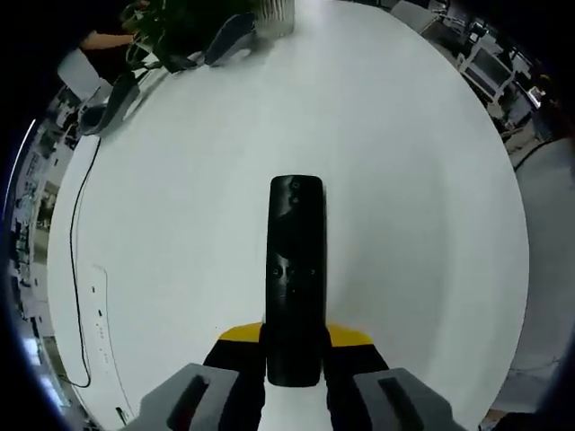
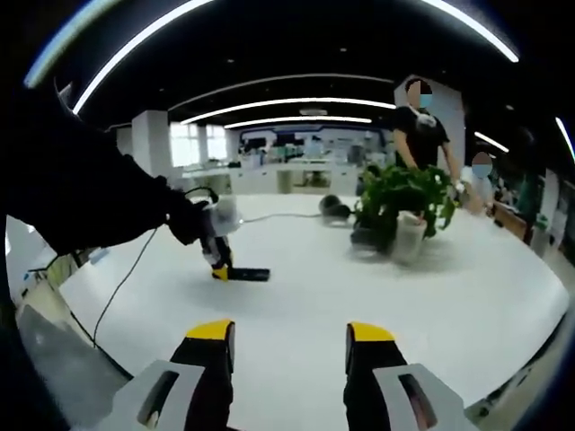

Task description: Press the specified remote control buttons in sequence, fully releasing each button before pressing the next.

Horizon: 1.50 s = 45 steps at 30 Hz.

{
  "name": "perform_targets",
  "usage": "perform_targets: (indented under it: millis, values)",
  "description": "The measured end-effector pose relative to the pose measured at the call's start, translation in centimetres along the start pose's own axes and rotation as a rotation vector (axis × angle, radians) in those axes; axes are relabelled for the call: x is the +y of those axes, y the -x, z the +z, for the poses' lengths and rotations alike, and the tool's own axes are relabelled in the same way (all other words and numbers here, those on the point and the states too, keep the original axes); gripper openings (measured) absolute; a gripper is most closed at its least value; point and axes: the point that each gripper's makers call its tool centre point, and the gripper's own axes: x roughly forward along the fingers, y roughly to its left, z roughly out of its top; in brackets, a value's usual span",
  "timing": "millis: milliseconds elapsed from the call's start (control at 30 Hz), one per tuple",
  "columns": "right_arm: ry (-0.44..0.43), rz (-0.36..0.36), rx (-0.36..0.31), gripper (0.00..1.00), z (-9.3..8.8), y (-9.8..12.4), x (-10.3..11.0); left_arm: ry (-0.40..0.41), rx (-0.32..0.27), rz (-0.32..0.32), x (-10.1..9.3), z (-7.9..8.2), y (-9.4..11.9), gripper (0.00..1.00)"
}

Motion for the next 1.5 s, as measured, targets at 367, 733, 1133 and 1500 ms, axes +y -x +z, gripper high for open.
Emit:
perform_targets:
  millis: [367, 733, 1133, 1500]
  values:
    - [0.009, 0.009, -0.014, 0.46, 0.3, 0.1, 0.2, -0.020, 0.018, 0.010, -2.0, -0.2, -0.1, 0.24]
    - [0.000, 0.016, -0.026, 0.45, 0.5, 0.2, 0.3, -0.026, 0.042, 0.004, -3.9, -0.4, 0.0, 0.24]
    - [-0.011, 0.011, -0.046, 0.43, 0.7, 0.4, 0.1, -0.024, 0.048, 0.001, -6.3, -0.7, 0.1, 0.24]
    - [-0.005, 0.020, -0.055, 0.42, 0.9, 0.5, 0.3, -0.030, 0.063, 0.001, -8.4, -0.9, 0.3, 0.24]
